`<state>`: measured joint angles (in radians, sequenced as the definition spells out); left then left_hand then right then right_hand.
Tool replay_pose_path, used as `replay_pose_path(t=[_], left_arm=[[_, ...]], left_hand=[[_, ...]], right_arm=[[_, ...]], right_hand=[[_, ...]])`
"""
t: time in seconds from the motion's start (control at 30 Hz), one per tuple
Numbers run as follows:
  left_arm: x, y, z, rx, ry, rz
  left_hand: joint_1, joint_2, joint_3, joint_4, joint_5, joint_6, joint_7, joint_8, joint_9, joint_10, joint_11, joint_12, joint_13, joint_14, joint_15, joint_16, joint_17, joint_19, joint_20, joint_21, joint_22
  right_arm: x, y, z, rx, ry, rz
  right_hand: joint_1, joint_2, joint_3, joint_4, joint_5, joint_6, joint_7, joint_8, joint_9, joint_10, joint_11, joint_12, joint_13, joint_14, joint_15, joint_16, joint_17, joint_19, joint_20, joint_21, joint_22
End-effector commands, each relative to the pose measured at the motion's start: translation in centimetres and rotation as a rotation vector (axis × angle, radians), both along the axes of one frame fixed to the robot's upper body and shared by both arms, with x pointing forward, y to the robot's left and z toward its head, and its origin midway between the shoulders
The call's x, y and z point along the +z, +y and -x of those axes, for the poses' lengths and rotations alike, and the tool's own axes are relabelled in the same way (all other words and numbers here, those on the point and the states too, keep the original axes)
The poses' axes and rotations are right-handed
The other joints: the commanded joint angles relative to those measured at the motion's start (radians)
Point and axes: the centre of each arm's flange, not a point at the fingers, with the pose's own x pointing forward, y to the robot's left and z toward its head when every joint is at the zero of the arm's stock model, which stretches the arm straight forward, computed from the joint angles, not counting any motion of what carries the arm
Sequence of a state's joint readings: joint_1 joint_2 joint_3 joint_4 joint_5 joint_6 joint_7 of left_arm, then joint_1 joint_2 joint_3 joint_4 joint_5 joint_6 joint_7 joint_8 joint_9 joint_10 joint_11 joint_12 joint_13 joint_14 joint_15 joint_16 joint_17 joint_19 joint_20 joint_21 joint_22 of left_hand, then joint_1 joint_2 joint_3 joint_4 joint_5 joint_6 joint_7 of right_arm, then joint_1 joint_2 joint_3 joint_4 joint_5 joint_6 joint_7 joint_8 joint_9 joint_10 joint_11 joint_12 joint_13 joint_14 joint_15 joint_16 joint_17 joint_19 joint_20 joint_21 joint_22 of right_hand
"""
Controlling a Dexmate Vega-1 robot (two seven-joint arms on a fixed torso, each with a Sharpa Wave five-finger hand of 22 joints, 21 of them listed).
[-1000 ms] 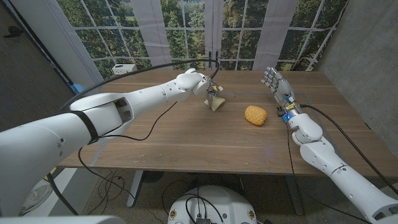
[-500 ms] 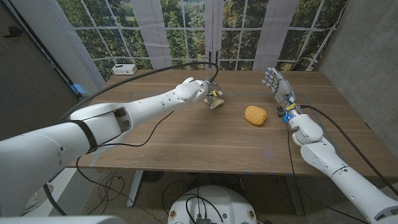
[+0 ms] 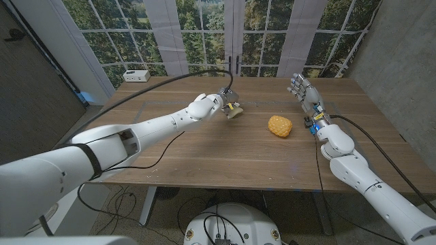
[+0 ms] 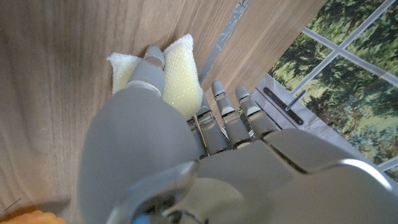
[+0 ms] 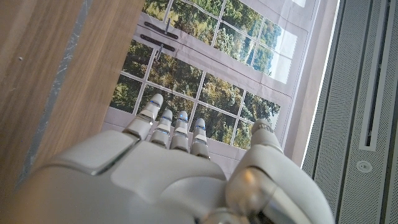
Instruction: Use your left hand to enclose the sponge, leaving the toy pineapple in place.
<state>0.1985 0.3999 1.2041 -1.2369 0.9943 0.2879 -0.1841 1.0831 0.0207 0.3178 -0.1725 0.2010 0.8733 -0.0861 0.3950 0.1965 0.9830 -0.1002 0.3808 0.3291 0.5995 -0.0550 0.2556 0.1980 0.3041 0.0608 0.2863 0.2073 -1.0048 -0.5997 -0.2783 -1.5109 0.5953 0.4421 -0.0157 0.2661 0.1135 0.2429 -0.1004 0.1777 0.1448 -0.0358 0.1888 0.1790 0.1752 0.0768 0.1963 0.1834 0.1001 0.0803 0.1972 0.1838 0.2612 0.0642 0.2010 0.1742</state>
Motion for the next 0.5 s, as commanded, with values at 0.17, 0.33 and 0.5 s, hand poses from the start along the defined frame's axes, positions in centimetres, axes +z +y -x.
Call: replay_pose_path(t=[0.17,0.33,0.5], left_arm=[[2.4,3.2,0.3,-0.100,0.079,0.483],[2.6,3.9,0.5,-0.114,0.090,0.550],[2.9,4.6,1.1,-0.127,0.101,0.620]], left_hand=[[0.102,0.079,-0.009,0.001,-0.005,0.216,-0.026,0.009,0.015,0.115,-0.108,0.006,0.023,0.020,-0.178,0.011,0.005,0.013,-0.003,0.012,0.002],[0.108,0.077,-0.016,0.003,-0.007,0.208,-0.026,0.006,0.015,0.112,-0.105,0.007,0.031,0.022,-0.177,0.012,0.005,0.012,0.007,0.013,0.003],[0.113,0.079,-0.021,0.006,-0.009,0.205,-0.026,0.006,0.016,0.108,-0.104,0.007,0.039,0.022,-0.175,0.013,0.006,0.011,0.012,0.014,0.003]], right_arm=[[0.5,0.6,-0.1,0.005,-0.002,0.009],[0.7,0.6,0.1,0.000,-0.009,0.018],[1.0,0.7,0.3,-0.002,-0.014,0.023]], right_hand=[[-0.007,0.001,0.001,0.003,0.006,0.009,-0.002,0.002,0.003,0.008,-0.001,0.002,0.005,0.010,-0.001,0.002,0.005,0.004,0.001,0.003,0.004],[-0.007,0.001,0.001,0.003,0.006,0.009,-0.002,0.002,0.003,0.007,-0.002,0.001,0.005,0.010,-0.001,0.002,0.005,0.003,0.001,0.002,0.004],[-0.007,0.001,0.002,0.003,0.006,0.009,-0.001,0.002,0.003,0.007,-0.001,0.001,0.005,0.010,-0.002,0.001,0.005,0.003,0.001,0.002,0.004]])
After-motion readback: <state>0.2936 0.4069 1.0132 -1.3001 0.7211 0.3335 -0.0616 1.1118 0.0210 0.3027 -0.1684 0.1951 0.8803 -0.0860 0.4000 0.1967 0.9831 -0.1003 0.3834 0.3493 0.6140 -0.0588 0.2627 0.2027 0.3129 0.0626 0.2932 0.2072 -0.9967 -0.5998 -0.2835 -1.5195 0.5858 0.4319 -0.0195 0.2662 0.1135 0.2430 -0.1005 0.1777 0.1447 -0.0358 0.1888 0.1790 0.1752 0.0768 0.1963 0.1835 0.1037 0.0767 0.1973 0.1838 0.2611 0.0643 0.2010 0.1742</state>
